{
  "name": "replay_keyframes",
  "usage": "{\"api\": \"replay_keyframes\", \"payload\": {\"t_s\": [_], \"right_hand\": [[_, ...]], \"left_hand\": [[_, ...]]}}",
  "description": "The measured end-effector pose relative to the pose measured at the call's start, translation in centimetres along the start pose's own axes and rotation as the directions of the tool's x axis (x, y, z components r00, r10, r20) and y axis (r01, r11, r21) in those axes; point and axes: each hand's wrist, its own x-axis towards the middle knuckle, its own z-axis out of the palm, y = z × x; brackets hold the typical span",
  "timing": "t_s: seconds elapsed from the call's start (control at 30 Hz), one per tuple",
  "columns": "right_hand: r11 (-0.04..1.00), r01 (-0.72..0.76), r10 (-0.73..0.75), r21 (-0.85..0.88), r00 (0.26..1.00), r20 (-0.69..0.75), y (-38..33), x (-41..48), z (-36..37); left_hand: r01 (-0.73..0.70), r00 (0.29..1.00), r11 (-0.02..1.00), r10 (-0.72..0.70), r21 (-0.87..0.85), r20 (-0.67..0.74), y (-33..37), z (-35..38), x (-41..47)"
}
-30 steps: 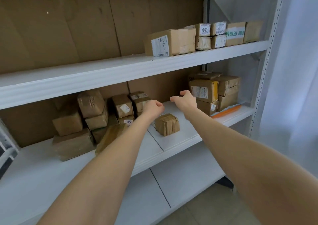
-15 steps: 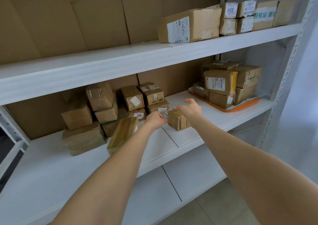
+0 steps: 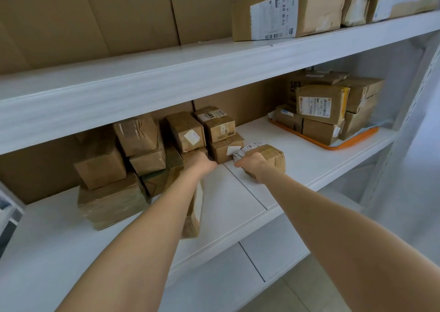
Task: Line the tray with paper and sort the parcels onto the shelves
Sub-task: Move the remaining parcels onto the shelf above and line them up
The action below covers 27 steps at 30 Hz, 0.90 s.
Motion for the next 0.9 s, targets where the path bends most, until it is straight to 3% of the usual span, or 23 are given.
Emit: {"api": "replay_keyframes", "payload": {"t_s": [0.2, 0.37, 0.53, 0.7, 0.9], "right_hand": [[0.999, -0.042, 0.039, 0.008, 0.98, 0.197, -1.0, 0.0, 5.4], [0.998, -0.044, 0.056, -0.044, 0.949, 0.309, -1.9, 0.4, 9.2], [0.998, -0.065, 0.061, 0.007, 0.955, 0.29, -1.6, 1.6, 9.6], [0.981, -0.053, 0.03, 0.185, 0.992, 0.125, -0.7, 3.1, 7.3], [0.977, -0.104, 0.082, 0.186, 0.989, 0.125, 0.5, 3.0, 4.8]], "left_hand": [[0.124, 0.992, 0.986, -0.123, 0.11, -0.012, -5.3, -2.1, 2.3], [0.174, 0.974, 0.977, -0.19, 0.125, 0.122, -7.3, -2.2, 3.2], [0.215, 0.952, 0.968, -0.178, -0.128, 0.249, -5.4, -1.3, 3.6], [0.246, 0.947, 0.858, -0.113, -0.451, 0.302, -3.6, 0.8, 4.1], [0.264, 0.932, 0.802, -0.068, -0.537, 0.356, -3.6, 1.9, 4.8]]}}
